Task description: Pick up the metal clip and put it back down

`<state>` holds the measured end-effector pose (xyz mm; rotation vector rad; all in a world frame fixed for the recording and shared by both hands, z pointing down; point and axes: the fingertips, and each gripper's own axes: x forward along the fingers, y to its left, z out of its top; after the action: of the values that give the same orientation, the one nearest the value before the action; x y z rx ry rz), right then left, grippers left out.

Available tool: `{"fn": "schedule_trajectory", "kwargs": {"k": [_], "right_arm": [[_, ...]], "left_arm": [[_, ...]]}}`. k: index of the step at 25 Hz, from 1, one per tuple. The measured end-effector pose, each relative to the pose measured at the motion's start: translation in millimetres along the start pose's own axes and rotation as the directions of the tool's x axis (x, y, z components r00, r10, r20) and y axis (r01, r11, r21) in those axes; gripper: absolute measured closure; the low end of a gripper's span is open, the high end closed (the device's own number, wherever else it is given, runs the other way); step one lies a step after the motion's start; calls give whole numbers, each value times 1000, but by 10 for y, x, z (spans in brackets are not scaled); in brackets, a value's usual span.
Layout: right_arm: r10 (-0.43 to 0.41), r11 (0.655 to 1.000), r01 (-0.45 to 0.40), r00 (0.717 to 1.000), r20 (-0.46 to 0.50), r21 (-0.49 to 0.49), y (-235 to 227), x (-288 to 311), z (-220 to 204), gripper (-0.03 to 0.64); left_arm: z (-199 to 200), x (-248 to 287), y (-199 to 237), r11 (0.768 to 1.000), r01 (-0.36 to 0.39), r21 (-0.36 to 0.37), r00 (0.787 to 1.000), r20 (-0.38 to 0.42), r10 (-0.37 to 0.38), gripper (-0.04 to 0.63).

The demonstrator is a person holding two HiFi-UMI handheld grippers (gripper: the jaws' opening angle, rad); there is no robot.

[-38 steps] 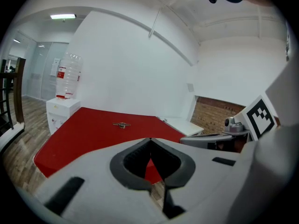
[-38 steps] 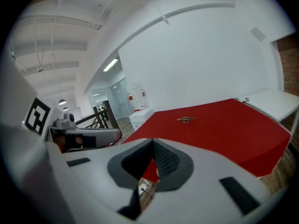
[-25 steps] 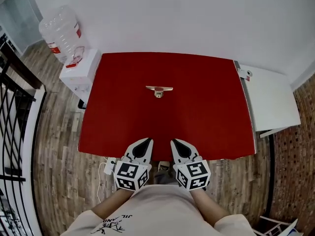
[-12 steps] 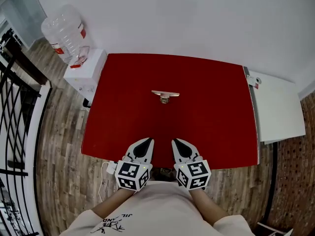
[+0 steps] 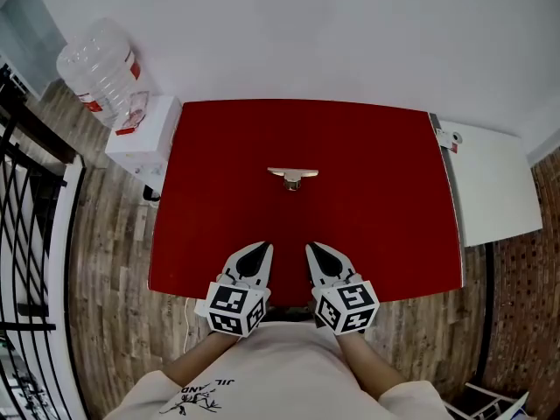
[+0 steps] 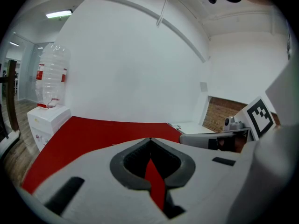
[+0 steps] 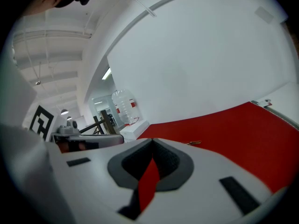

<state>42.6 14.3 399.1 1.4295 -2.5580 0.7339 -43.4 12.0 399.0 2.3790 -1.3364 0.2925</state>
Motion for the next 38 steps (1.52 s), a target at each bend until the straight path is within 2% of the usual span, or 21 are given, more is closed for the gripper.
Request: {"fn": "schedule_trajectory", "kwargs": {"k": [9,14,19,22,27,30,34,36,38], "right_arm": [[-39,999,38,999,-17,-12,-239,330,55,612],[-70,996,68,997,-41,-63,-429,573,16,612],[-88,996,86,994,-69,-21,-646,919,-79,612],[-111,993,107,991,-79,-47,-762,1130,-178,611],[-196,969,174,974,-117,-178,-1033,1506,-404,606],[-217,967,194,967,-134,-165,-1176,1743,-518,555],[-245,966,228,956,-161,-119,-1368,2050,-677,535],[-268,959,244,947,-178,-145,-1441,2190,-742,528],[-292,944,251,937,-189,-217,-1483,2327,-772,520]], "left_arm": [[34,293,222,1000,4,2,1000,-23,-4,589],[-17,587,395,1000,0,-2,999,-41,0,589],[-105,886,584,1000,-1,-15,998,-56,0,589],[-201,1018,679,999,-6,-35,997,-74,3,589],[-441,1179,810,998,-10,-61,993,-119,2,589],[-560,1252,905,997,-19,-79,990,-140,7,589],[-708,1308,1029,995,-33,-97,986,-168,17,589],[-791,1312,1098,993,-44,-107,983,-184,24,589],[-872,1312,1171,991,-58,-117,979,-201,34,589]]}}
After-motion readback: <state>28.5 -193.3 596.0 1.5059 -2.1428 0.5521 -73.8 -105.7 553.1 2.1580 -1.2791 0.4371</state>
